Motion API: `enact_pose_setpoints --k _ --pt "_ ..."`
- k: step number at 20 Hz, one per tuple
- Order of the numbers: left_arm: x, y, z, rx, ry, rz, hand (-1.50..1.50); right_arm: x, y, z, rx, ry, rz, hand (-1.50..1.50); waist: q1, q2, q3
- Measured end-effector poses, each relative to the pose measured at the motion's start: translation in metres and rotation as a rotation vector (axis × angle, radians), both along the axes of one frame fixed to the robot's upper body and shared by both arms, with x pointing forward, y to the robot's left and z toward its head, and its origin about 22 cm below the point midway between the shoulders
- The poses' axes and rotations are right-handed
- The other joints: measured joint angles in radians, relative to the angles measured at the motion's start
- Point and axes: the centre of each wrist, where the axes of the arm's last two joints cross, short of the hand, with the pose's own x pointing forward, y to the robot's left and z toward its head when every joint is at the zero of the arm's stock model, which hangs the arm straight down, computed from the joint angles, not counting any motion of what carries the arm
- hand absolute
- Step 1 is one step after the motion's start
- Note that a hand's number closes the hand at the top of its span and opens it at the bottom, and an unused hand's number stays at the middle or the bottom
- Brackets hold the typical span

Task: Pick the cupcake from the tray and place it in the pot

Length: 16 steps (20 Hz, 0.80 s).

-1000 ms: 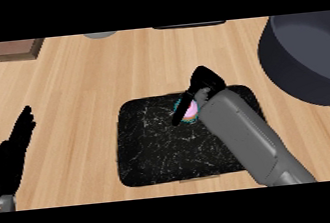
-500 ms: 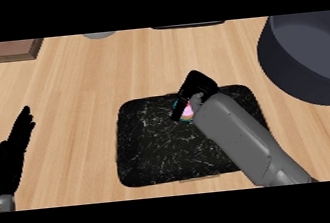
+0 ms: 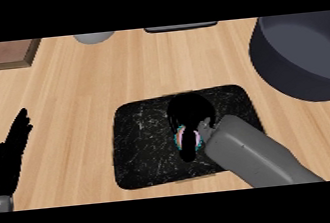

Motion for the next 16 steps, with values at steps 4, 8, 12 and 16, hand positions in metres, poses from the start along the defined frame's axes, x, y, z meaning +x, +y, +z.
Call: enact_pose_setpoints --k 4,8,12,16 --pt "-0.005 0.005 -0.003 -0.004 0.013 0.029 0.0 -0.021 -0.034 0.001 -0.004 -0.043 0.27 1.5 -0.033 -0.005 0.001" --pt "-0.013 0.011 -0.008 0.003 0.017 0.06 0.0 -0.032 -0.085 0.023 0.019 -0.191 0.415 1.5 -0.06 -0.008 0.002" --pt "-0.021 0.016 -0.01 0.002 0.018 0.078 0.0 -0.038 -0.135 0.065 0.09 -0.412 0.461 1.5 -0.078 -0.008 0.002" --pt "-0.026 0.016 -0.01 -0.004 0.018 0.091 0.0 -0.041 -0.185 0.102 0.182 -0.638 0.423 1.5 -0.09 -0.004 0.003"
